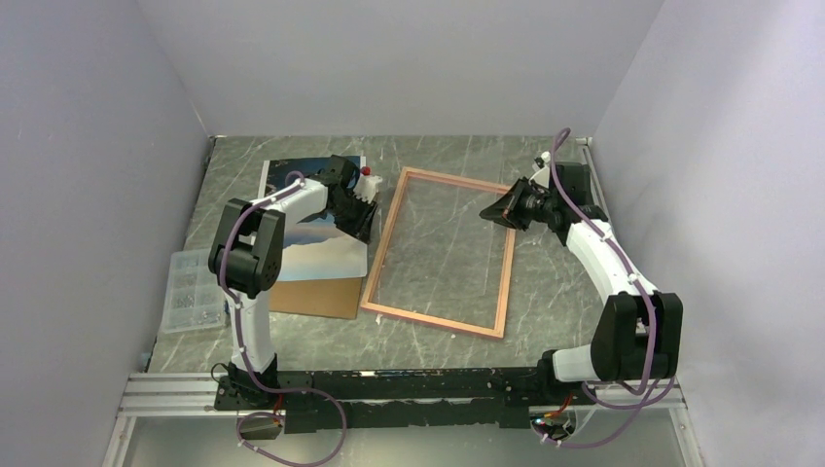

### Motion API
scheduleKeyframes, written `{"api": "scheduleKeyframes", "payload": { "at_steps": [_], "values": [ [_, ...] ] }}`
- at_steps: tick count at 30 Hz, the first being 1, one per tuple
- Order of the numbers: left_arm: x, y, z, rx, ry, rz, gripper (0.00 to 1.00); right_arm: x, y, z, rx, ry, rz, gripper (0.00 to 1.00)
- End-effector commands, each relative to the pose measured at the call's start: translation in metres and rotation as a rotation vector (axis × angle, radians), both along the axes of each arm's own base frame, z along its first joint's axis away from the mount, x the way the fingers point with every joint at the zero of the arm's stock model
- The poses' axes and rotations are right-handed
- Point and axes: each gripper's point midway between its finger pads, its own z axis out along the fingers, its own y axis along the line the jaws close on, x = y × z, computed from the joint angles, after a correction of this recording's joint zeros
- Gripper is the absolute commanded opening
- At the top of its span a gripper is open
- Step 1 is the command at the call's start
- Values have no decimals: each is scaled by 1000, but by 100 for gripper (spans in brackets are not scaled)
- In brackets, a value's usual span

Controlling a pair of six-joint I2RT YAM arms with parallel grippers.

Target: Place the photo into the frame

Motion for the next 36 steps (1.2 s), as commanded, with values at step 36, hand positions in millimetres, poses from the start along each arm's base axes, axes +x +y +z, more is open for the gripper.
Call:
{"api": "scheduleKeyframes", "payload": {
  "at_steps": [36],
  "values": [
    [-31,6,-25,158,27,-82,38,8,36,53,137,-221,70,0]
  ]
}}
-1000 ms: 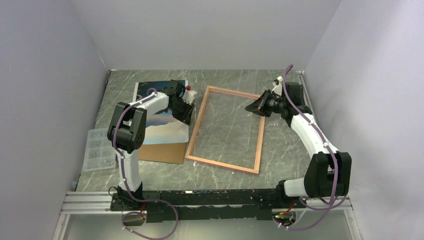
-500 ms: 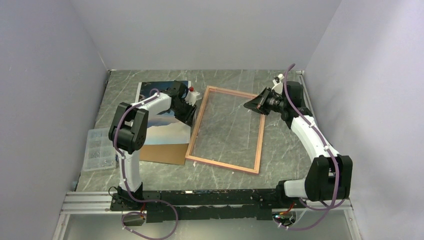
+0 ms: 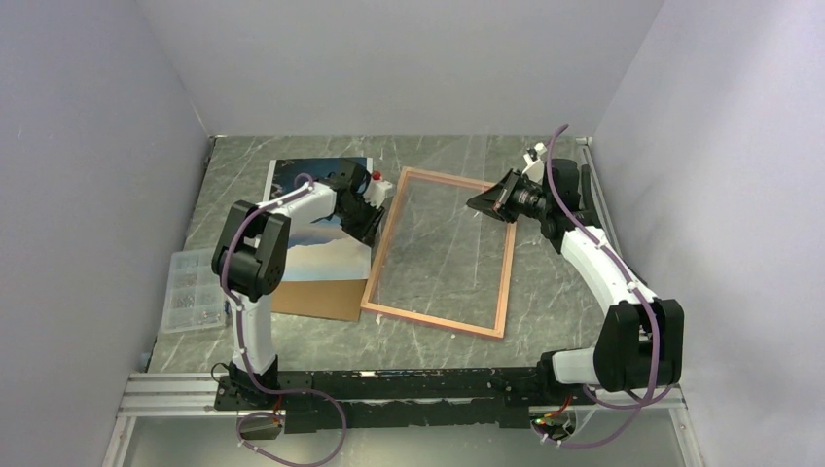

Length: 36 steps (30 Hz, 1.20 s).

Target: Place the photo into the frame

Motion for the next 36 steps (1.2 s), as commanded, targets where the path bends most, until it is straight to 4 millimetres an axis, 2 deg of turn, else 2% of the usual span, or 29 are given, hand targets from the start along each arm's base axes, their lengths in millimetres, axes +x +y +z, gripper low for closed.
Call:
{"api": "scheduleKeyframes", "payload": {
  "at_steps": [1,4,8,12,14,21,29,36],
  "values": [
    [-24,19,-23,113,52,-34,37,4,4,12,13,-74,19,0],
    [-24,21,-15,113,37,-33,38,4,3,5,7,-57,17,0],
    [-13,21,11,95,-10,-20,44,5,3,-6,4,-32,16,0],
    [-2,21,37,78,-71,-8,63,5,2,-12,-18,-24,17,0],
    [1,20,44,69,-89,-10,69,4,1,-15,-30,-18,21,0],
    [3,11,35,47,-66,-12,72,3,1,-19,-38,-8,24,0],
    [1,0,27,32,-47,-37,60,1,0,-26,-38,1,23,0],
    [-7,0,7,43,-6,-42,55,-3,-4,-45,-69,31,13,0]
  ]
}}
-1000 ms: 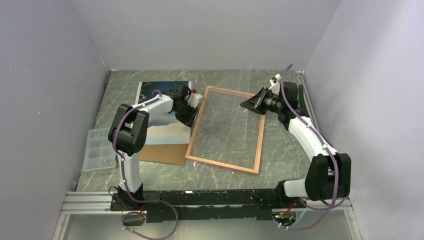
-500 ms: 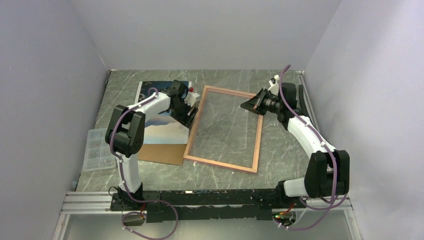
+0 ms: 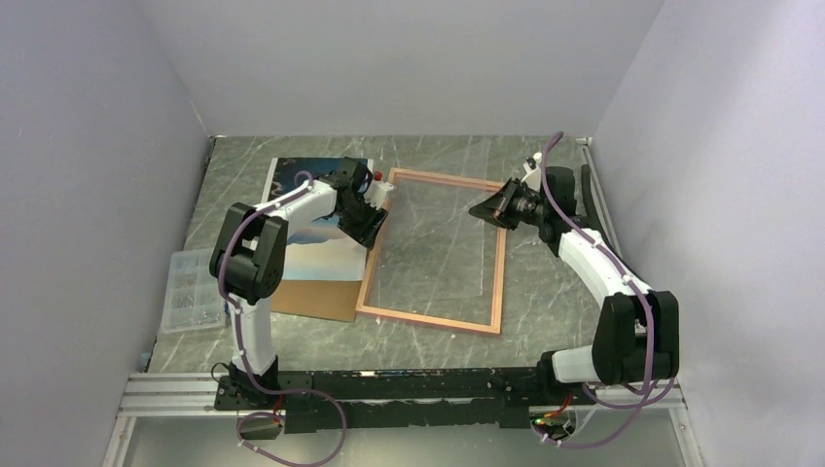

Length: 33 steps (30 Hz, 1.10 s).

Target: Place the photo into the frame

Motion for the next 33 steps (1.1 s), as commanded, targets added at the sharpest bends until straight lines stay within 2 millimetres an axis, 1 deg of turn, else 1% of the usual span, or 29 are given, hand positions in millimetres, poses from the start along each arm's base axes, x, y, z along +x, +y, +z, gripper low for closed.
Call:
{"api": "scheduleKeyframes", "payload": {
  "at_steps": [1,5,16,24,27,33],
  "values": [
    [0,-6,-9,-16,13,-12,54,-6,1,-17,-33,13,22,0],
    [-2,-7,-11,-21,19,-16,52,-7,-2,-27,-54,26,17,0],
    [-5,-10,-11,-37,22,-26,38,-8,-6,-49,-85,63,10,0],
    [-4,-9,-12,-35,21,-23,33,-5,-9,-59,-114,88,0,3],
    [-4,-9,-12,-31,17,-25,32,-5,-11,-66,-134,107,-2,9],
    [-3,-8,-13,-28,16,-23,31,-3,-20,-82,-200,173,-30,33]
  ]
}}
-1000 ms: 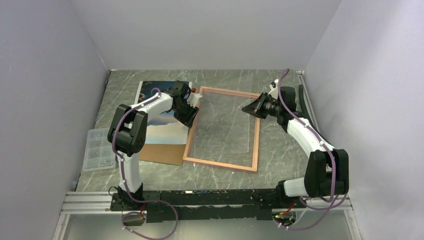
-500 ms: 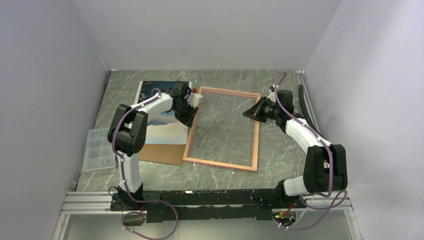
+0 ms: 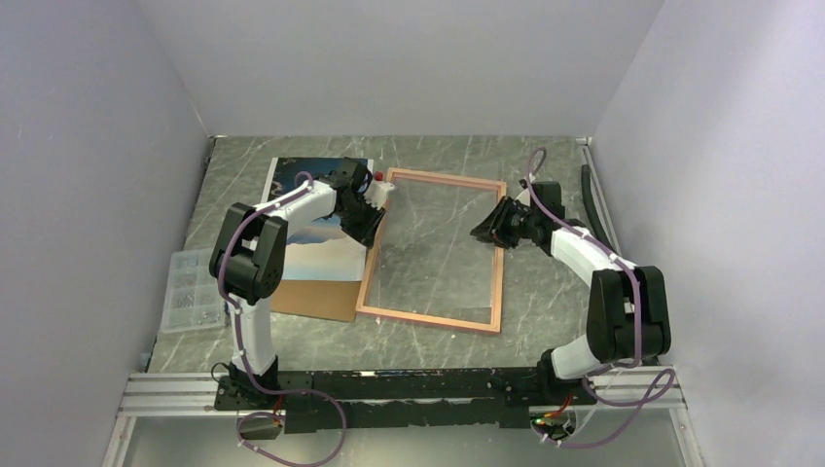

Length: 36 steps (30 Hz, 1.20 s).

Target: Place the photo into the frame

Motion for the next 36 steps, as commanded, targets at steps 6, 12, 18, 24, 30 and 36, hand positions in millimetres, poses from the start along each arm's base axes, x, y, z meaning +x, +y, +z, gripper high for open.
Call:
{"api": "scheduleKeyframes", "payload": {
  "at_steps": [6,12,18,24,30,36],
  "values": [
    [2,1,-12,23,-14,-8,31,3,1,-11,-127,41,35,42],
    [2,1,-10,19,-14,-7,30,3,-5,-19,-255,78,36,48],
    [2,0,-11,17,-13,-7,30,3,-19,-21,-348,95,6,70],
    [2,0,-11,19,-12,-8,30,4,-12,-21,-338,91,24,95],
    [2,1,-12,22,-11,-7,29,7,-9,-21,-335,83,32,100],
    [2,1,-13,21,-10,-4,29,7,-7,-29,-321,100,38,100]
  ]
}}
